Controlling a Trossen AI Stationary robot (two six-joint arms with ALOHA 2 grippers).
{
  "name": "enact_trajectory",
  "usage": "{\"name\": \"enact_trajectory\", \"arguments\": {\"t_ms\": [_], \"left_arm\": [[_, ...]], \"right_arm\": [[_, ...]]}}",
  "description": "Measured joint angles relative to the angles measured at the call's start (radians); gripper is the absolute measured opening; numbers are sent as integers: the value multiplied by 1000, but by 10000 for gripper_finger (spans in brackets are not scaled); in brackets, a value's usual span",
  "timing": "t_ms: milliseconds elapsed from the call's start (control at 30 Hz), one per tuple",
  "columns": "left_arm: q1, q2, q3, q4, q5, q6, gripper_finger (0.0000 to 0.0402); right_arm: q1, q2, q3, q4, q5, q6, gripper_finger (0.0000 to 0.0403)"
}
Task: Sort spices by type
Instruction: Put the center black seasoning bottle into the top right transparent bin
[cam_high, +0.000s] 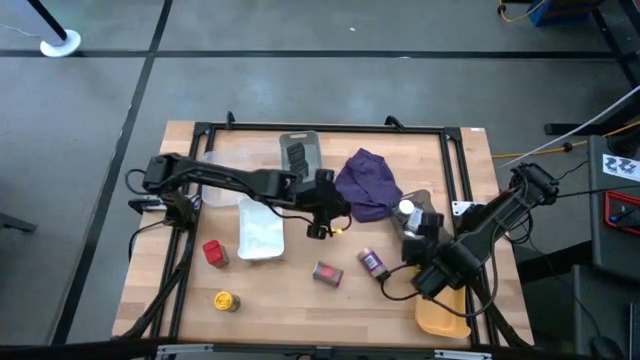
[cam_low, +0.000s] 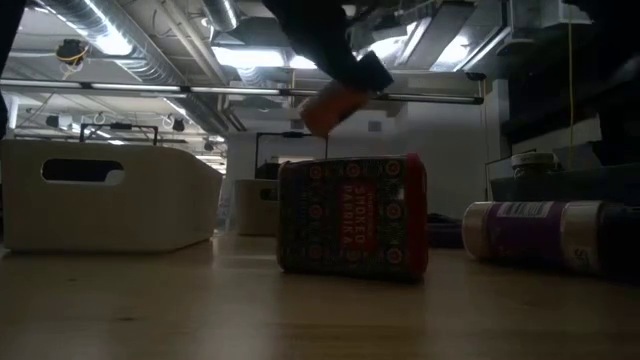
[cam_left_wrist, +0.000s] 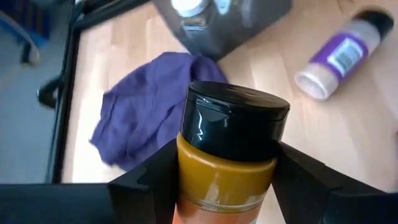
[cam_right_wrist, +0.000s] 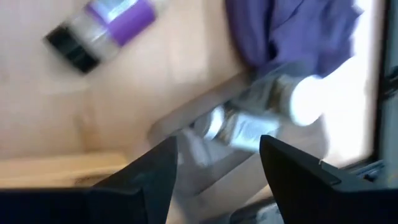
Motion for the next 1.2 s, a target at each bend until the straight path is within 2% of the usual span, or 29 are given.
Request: {"name": "enact_trajectory", "arguments": {"t_ms": [100,200,333,467,600,767,867,1000,1200], "left_arm": [[1,-35,0,-44,-8,-97,197],[5,-71,0,-51,-59,-155,197],[18,-100,0,-68,-152,-194,197],[42,-163,-32,-81,-187,-211,198],[63,-243,-122,-78,-195,-254,198],[102,-405,-291,-14,-284,-310,198],[137,-506,-441,109,-316,-324,198],[215,-624,-663,407,-344,-300,198],[360,-658,-969,911,-347,-311,198]], "right_arm": [[0,0,0,4,76,-6,227],[0,1,0,6,115,-9,227],[0,1,0,2,122,-30,227],[0,1,0,3,124,-54,227],[0,1,0,0,124,-54,227],[0,1,0,3,130,-79,227],[0,1,0,3,149,-80,227],[0,1,0,8,161,-79,227],[0,2,0,45,165,-78,227]]}}
